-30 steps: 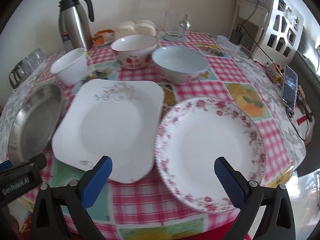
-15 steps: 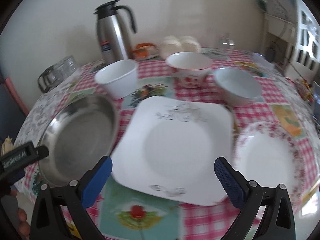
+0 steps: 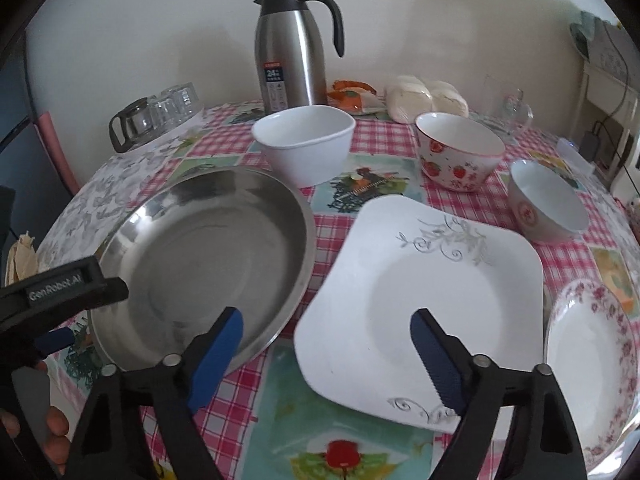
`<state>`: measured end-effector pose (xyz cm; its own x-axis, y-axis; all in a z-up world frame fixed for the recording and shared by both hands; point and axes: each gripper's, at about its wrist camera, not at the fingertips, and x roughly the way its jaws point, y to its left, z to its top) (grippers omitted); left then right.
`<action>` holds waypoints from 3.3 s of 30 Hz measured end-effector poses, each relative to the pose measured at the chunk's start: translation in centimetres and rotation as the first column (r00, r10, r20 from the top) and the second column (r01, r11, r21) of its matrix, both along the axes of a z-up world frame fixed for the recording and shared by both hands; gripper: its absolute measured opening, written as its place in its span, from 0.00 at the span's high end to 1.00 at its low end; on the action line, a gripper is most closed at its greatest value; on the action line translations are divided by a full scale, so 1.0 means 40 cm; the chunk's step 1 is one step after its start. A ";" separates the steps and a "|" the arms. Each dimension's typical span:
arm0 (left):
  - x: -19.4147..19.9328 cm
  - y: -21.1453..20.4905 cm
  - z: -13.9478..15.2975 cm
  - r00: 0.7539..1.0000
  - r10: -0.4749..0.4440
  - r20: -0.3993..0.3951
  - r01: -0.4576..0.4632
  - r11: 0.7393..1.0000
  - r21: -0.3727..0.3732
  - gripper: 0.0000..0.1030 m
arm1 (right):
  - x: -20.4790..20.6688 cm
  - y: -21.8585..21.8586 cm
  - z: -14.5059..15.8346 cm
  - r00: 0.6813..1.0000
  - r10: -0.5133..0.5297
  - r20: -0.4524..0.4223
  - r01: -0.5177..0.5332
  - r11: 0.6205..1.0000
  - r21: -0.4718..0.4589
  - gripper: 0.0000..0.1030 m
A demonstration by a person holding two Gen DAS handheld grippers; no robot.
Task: Organize plates and bowls
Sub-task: 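Close the left tool on the steel plate rim while the right tool grips its rim too, then lift the steel plate with both tools and carry it beside the floral plate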
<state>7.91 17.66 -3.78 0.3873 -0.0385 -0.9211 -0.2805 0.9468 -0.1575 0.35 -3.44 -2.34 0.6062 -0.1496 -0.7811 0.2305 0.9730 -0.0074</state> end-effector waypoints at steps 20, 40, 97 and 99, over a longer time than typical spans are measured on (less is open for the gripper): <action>-0.023 0.029 -0.021 0.999 -0.006 -0.031 0.008 0.998 0.058 0.69 | 0.036 0.014 0.004 0.999 0.034 0.027 -0.034 0.999 0.000 0.31; -0.022 0.078 -0.026 0.998 0.061 -0.015 -0.059 0.995 0.075 0.68 | 0.136 0.056 -0.087 0.989 0.133 -0.069 -0.130 0.991 0.045 0.65; -0.192 -0.404 0.112 0.939 -0.321 0.121 0.292 0.933 0.209 0.71 | -0.130 -0.277 0.113 0.998 0.002 0.063 0.004 0.995 -0.101 0.73; -0.194 -0.421 0.105 0.935 -0.338 0.109 0.311 0.928 0.208 0.71 | -0.139 -0.296 0.110 0.998 -0.012 0.058 0.018 0.995 -0.101 0.72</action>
<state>0.14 0.84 0.44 0.5078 -0.0188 -0.8613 0.0590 0.9982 0.0129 -5.20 -15.29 2.07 0.6464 -0.2358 -0.7256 0.2478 0.9644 -0.0927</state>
